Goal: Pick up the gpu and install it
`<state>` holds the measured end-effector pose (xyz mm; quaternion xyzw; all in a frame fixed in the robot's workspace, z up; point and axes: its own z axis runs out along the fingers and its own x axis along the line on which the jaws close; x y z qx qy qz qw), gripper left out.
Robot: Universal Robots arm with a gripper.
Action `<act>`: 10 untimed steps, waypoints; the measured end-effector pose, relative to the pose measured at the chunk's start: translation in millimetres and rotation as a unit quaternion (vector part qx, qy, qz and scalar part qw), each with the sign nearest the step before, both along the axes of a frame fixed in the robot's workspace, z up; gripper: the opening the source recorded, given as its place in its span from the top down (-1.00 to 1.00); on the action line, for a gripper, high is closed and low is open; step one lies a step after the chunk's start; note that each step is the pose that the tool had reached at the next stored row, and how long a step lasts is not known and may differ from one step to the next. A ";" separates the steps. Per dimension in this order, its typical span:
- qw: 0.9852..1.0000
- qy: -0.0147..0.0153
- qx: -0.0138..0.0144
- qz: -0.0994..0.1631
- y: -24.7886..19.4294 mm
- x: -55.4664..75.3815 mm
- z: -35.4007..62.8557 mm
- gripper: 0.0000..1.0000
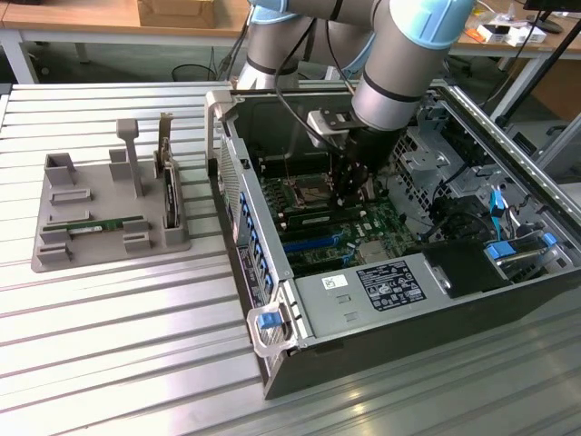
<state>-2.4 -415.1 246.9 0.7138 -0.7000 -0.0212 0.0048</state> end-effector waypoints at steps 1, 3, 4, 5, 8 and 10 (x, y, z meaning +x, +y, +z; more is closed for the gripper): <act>1.000 0.000 0.000 0.000 0.8 -0.1 5.7 0.62; 1.000 0.000 0.000 0.000 2.4 -0.1 8.7 0.78; 1.000 0.001 0.000 0.000 2.3 6.3 8.6 0.80; 1.000 0.004 0.000 0.000 2.4 13.2 8.6 0.80; 1.000 0.013 0.000 0.000 2.4 39.1 8.1 0.80; 1.000 0.018 0.000 0.000 2.3 53.8 7.9 0.80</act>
